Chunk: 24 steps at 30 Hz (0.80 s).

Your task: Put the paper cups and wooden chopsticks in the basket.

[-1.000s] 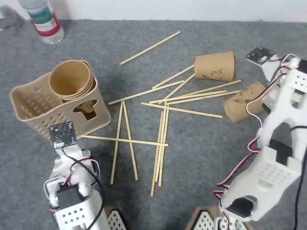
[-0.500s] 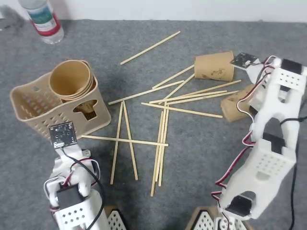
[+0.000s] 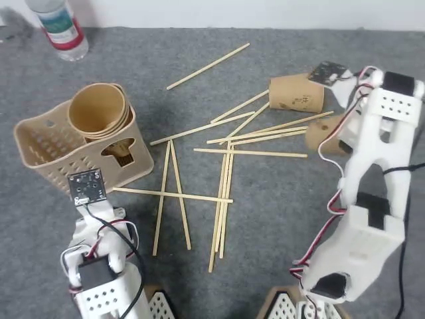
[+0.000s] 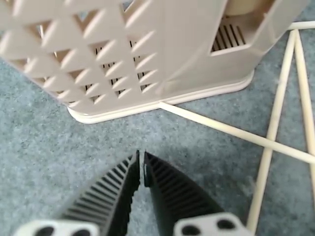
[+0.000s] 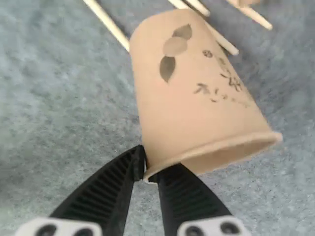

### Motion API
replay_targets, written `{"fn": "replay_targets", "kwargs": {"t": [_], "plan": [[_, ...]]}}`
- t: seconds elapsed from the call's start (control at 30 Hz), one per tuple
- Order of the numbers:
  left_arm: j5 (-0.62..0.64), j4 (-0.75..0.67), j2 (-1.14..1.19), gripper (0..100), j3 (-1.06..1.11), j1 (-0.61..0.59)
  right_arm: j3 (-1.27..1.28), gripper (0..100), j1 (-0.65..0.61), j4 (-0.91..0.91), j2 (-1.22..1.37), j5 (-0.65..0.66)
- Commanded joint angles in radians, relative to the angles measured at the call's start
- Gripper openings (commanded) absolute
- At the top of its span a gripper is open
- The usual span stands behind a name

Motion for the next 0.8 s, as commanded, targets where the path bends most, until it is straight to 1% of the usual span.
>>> {"fn": "replay_targets", "kwargs": {"t": [0.0,0.13,0.33,0.5,0.63,0.77], "plan": [[0.005,-0.006,-0.018,2,-0.005,0.006,-0.021,0.9,-0.064,0.05,-0.116,-0.006],[0.005,-0.006,-0.018,2,-0.005,0.006,-0.021,0.9,-0.128,0.056,-0.171,-0.084],[0.005,-0.006,-0.018,2,-0.005,0.006,-0.02,0.9,-0.239,0.108,-0.237,-0.11],[0.005,-0.006,-0.018,2,-0.005,0.006,0.008,0.8,-0.298,0.113,-0.308,-0.147],[0.005,-0.006,-0.018,2,-0.005,0.006,0.106,0.8,-0.349,0.113,-0.335,-0.146],[0.005,-0.006,-0.018,2,-0.005,0.006,0.242,0.8,-0.429,0.113,-0.335,-0.144]]}}
